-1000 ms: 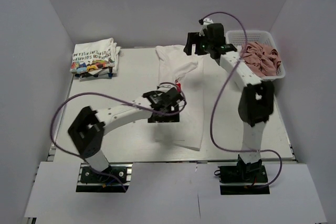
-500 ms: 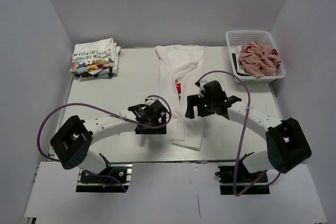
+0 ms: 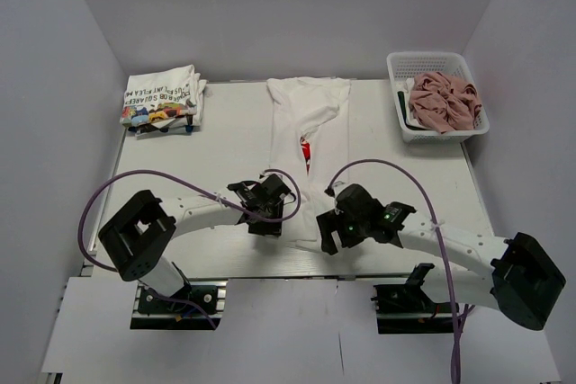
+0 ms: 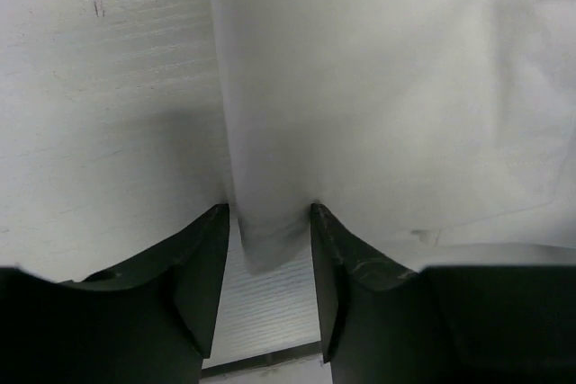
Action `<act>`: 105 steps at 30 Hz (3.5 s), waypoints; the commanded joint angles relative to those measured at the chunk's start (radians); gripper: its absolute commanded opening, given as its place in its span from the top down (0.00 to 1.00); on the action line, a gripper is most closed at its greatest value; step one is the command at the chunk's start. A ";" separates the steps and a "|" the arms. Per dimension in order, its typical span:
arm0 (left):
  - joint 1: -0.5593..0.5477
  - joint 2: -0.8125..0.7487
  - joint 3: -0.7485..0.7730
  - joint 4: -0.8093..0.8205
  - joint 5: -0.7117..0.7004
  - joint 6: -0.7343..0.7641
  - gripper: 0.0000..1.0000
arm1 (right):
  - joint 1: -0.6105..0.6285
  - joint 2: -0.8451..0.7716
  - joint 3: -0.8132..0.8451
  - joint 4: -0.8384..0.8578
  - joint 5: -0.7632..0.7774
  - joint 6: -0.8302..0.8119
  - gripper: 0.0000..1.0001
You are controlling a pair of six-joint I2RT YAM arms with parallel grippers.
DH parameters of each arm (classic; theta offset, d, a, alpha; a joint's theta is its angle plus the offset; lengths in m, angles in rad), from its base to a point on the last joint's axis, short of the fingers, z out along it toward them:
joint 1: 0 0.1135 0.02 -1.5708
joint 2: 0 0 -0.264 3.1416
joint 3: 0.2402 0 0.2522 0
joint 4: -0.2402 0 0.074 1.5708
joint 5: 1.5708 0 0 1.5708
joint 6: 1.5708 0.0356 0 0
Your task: Fold and stack the t-shirts
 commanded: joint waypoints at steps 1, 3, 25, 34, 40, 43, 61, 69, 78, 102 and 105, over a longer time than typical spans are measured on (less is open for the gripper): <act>-0.003 0.028 -0.049 0.008 0.079 0.006 0.49 | 0.042 -0.037 -0.010 -0.008 0.069 0.039 0.09; -0.003 0.037 -0.058 0.019 0.100 0.006 0.62 | 0.041 -0.038 -0.036 0.011 0.094 0.055 0.09; -0.022 0.000 -0.054 -0.061 0.188 -0.022 1.00 | 0.125 -0.024 -0.067 -0.044 0.171 0.234 0.86; -0.011 -0.046 0.072 -0.123 0.143 0.021 1.00 | 0.118 -0.017 0.054 -0.031 0.301 0.170 1.00; 0.009 0.005 0.208 -0.173 0.062 0.040 1.00 | 0.095 0.055 0.128 -0.003 0.427 0.185 1.00; 0.046 0.042 0.288 -0.211 -0.002 0.029 1.00 | 0.078 0.080 0.151 0.018 0.474 0.185 1.00; 0.236 0.381 0.810 -0.244 -0.087 0.107 1.00 | -0.189 0.333 0.407 0.290 0.472 0.019 1.00; 0.286 0.488 0.945 -0.244 -0.117 0.145 1.00 | -0.277 0.472 0.487 0.357 0.361 0.006 1.00; 0.342 0.615 1.069 -0.168 -0.206 0.155 0.47 | -0.366 0.704 0.652 0.425 0.318 0.035 0.89; 0.457 -0.062 0.254 -0.027 -0.245 -0.012 0.00 | -0.312 0.610 0.419 0.674 -0.224 -0.091 0.10; 0.457 -0.095 0.204 -0.056 -0.245 -0.045 0.00 | -0.294 0.673 0.488 0.641 -0.201 -0.103 0.10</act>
